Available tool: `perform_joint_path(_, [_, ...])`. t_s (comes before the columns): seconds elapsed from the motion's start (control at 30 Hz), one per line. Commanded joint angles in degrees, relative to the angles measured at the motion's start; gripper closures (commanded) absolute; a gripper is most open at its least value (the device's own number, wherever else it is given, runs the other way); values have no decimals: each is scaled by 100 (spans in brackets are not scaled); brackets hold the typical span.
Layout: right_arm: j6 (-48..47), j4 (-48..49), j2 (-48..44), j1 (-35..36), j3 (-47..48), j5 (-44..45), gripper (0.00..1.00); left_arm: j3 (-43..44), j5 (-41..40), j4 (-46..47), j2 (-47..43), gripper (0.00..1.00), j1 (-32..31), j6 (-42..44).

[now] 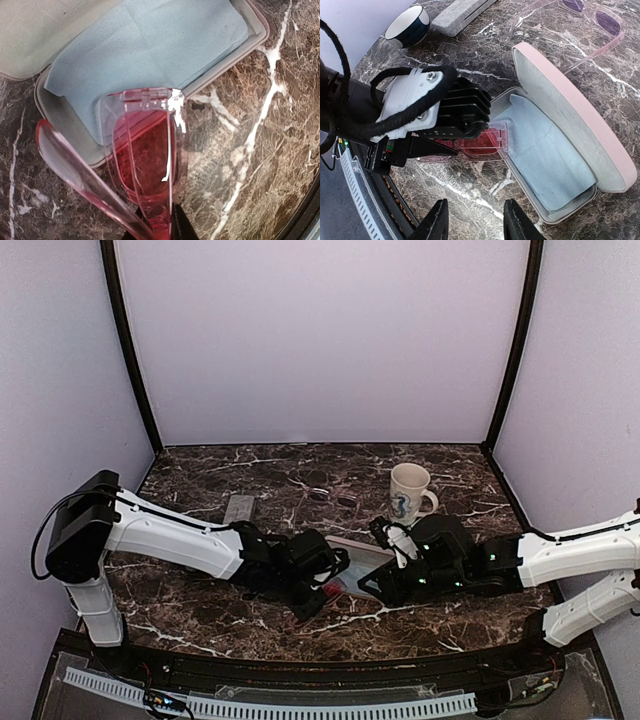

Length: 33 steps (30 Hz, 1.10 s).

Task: Organize the sunglasses
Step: Pick up the sunglasses from the center of the board, then pass from the left arm to the right

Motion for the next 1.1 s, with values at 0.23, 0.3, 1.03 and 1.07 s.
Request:
perform_joint_path(0.23, [-144, 120, -66, -46, 59, -29, 61, -74, 441, -310, -548, 100, -20, 157])
perform_joint_path(0.3, [-237, 96, -94, -49, 79, -107, 61, -163, 678, -280, -704, 100, -23, 160])
perform_joint_path(1.03, [-1100, 682, -520, -42, -26, -1986, 10, -1631, 6269, 2236, -2146, 100, 1211, -724])
perform_joint_path(1.07, [-1013, 743, -477, -49, -20, -2035, 9, -1663, 6364, 2382, -2141, 100, 1211, -779])
